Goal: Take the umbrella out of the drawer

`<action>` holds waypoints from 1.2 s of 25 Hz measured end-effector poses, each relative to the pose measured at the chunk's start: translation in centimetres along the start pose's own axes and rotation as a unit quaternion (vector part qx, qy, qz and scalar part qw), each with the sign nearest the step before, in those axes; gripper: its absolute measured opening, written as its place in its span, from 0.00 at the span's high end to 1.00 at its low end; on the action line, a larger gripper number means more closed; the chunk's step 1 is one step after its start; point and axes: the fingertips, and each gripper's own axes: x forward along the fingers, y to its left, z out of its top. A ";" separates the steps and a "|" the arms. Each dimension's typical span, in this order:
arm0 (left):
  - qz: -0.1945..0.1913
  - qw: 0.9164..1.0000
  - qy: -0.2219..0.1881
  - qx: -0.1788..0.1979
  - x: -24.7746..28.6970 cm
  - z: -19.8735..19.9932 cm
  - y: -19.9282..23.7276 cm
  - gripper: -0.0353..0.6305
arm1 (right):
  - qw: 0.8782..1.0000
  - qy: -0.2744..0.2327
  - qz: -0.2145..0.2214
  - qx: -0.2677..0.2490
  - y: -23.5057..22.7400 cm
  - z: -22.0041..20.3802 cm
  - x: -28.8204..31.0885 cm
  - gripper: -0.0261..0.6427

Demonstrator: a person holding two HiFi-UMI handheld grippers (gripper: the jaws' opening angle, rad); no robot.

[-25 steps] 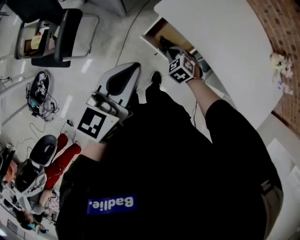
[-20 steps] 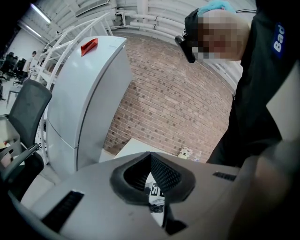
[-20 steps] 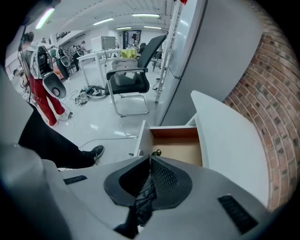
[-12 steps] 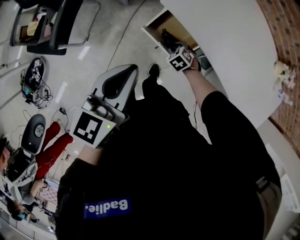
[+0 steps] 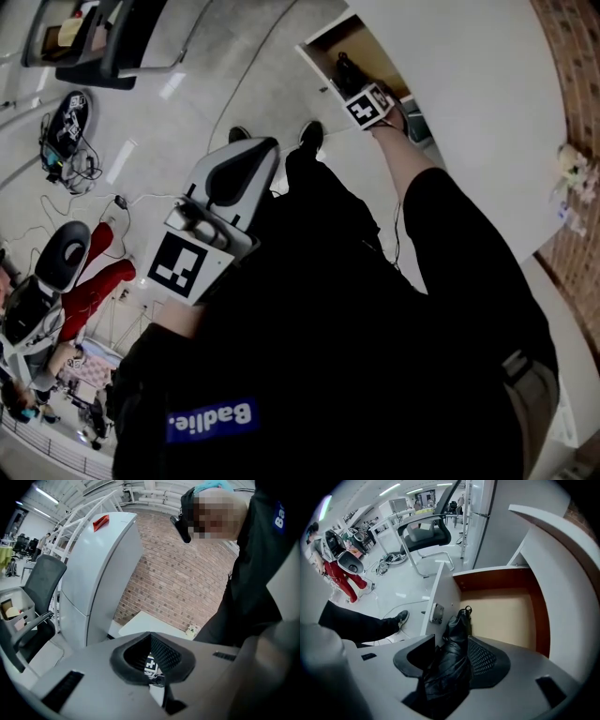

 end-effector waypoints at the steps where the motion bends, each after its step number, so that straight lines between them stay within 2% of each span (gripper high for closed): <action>1: 0.003 1.000 0.002 -0.002 -0.1 -0.2 0.4 0.94 | 1.000 0.006 0.003 0.000 0.0 0.0 0.7 0.62; 7: 0.022 1.000 0.011 -0.012 -0.1 -1.4 1.8 0.94 | 0.997 0.068 0.014 0.021 -0.6 -1.4 4.1 0.57; 13: 0.023 1.000 0.018 -0.003 -0.3 -3.8 -5.5 0.94 | 0.996 0.087 0.026 0.024 -0.9 -8.3 2.3 0.54; 19: 0.037 0.999 0.027 -0.011 0.6 -4.3 -4.6 0.94 | 0.981 0.113 0.092 0.128 -2.3 -8.8 5.1 0.51; 25: 0.040 0.999 0.029 -0.017 0.2 -4.9 -1.9 0.94 | 0.951 0.129 0.168 0.225 -1.3 -7.6 8.0 0.50; 27: 0.039 0.999 0.031 -0.020 0.0 -4.9 -0.1 0.94 | 0.947 0.131 0.178 0.234 -0.9 -6.1 9.0 0.51; 30: 0.040 0.998 0.034 -0.023 -0.2 -4.6 1.0 0.94 | 0.947 0.130 0.181 0.231 -0.4 -5.1 9.1 0.53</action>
